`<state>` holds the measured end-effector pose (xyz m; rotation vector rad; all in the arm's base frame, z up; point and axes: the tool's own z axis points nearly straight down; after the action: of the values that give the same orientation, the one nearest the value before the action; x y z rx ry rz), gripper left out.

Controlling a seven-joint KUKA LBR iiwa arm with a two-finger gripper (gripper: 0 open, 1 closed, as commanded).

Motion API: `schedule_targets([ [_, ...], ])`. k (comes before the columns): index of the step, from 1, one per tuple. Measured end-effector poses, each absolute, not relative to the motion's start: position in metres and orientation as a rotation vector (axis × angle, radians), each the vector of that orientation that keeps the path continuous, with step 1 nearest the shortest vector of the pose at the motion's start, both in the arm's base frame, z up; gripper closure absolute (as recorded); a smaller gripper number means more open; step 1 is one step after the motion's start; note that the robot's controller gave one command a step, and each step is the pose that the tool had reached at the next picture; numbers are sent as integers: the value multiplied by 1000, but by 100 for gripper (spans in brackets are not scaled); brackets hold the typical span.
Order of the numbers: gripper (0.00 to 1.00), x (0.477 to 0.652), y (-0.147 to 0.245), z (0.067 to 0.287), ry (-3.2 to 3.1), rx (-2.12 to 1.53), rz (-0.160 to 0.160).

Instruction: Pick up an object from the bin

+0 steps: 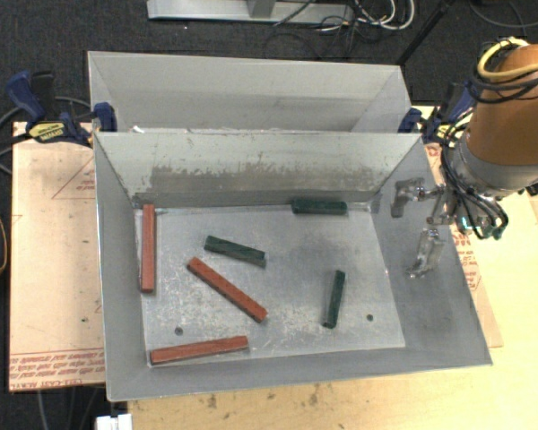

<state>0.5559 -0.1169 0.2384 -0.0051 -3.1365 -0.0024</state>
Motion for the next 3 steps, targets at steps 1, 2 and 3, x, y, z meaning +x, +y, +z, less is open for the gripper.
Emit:
schedule_targets([
  [1, 0, 551, -71, 94, -3135, 0, -5],
  [2, 0, 541, -47, 69, -3067, 679, -4],
  [3, 0, 509, -78, 69, -3030, 822, -1],
])
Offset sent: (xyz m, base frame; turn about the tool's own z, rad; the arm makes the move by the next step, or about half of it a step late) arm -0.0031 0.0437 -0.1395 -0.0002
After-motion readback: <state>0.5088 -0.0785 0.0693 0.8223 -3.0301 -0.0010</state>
